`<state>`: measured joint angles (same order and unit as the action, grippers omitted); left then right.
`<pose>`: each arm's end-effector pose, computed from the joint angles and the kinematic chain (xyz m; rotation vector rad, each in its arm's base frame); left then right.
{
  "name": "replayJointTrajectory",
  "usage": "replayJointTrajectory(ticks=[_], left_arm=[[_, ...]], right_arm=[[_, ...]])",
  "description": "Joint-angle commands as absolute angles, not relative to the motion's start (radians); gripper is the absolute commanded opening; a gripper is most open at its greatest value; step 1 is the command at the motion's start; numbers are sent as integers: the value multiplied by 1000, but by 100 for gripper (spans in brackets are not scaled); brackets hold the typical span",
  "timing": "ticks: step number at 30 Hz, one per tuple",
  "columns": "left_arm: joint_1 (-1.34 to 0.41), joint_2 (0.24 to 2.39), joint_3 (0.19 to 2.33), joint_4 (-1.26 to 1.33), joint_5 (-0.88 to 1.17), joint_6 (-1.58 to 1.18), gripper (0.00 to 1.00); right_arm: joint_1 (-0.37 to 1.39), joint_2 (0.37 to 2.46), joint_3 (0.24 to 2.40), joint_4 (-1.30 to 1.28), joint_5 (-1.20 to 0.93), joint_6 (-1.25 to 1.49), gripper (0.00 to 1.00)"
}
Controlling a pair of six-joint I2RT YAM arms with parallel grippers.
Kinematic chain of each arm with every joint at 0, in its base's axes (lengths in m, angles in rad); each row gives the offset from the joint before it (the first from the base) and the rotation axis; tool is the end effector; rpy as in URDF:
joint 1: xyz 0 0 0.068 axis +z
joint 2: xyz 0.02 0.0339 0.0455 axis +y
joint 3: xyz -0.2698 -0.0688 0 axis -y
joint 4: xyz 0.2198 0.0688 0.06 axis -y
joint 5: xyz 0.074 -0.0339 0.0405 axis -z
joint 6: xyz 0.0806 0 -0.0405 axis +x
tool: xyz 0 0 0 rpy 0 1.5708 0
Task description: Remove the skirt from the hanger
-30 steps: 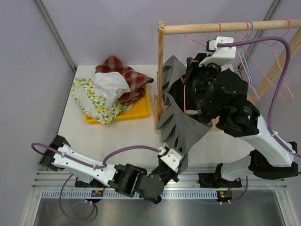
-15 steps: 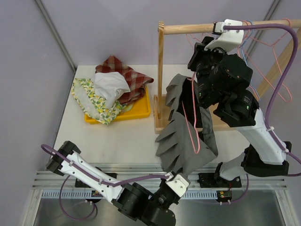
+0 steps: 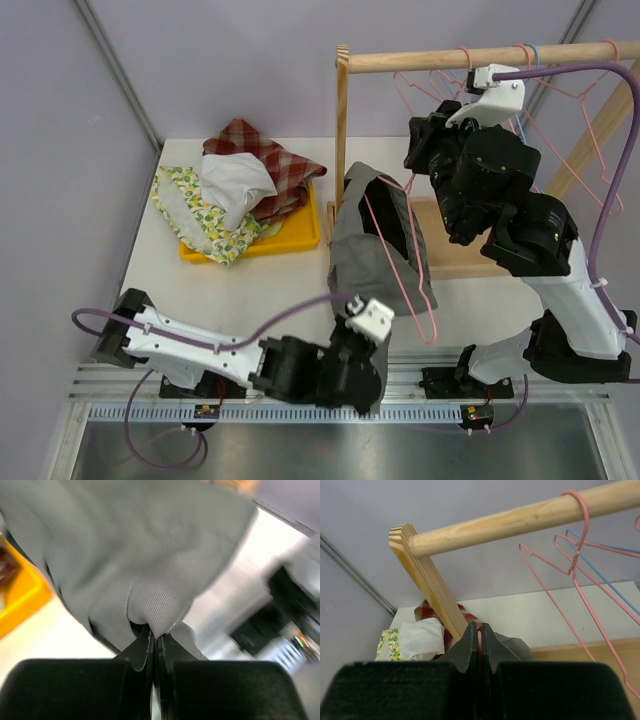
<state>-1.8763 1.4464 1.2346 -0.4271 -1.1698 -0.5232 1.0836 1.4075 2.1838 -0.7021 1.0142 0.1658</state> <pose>-0.0191 -0.3072 0.3308 0.6340 1.7097 -0.3954 0.1575 0.1510 0.5852 0.1233 1.5313 0.2364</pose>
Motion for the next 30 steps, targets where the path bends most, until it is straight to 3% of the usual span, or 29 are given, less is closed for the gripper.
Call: replayJointTrajectory(ticks=[1,2,5,8,15,19,22,26,30], left_arm=[[-1695,1295,1244,-408,-1140,-408,0],[-1640,1269,1236,-403,-1097,-385,0],[-1258,1218,1207,-457,-869,-385,0],[-1033,1166,1166,-443,-755,-376,0],[-902,1072,1262,-409,-696,-258,0],[-812,1152,1475,-433,-645,-117,0],[-678,1271,1705,-471,-519,-65,0],[-467,1484,2050,-606,-341,-69,0],[-373,1635,2265,-663,-318,-37,0]], right_arm=[[1072,1341,2148,-730,968,299,0],[1072,1345,2164,-727,979,284,0],[1072,1391,2300,-755,986,233,0],[1072,1452,2461,-818,986,212,0],[1072,1480,2444,-579,1046,-35,0],[1057,1549,2493,-451,1031,-189,0],[1023,1638,2597,-482,964,-209,0],[968,1663,2583,-489,871,-250,0],[833,1687,2594,-612,746,-172,0]])
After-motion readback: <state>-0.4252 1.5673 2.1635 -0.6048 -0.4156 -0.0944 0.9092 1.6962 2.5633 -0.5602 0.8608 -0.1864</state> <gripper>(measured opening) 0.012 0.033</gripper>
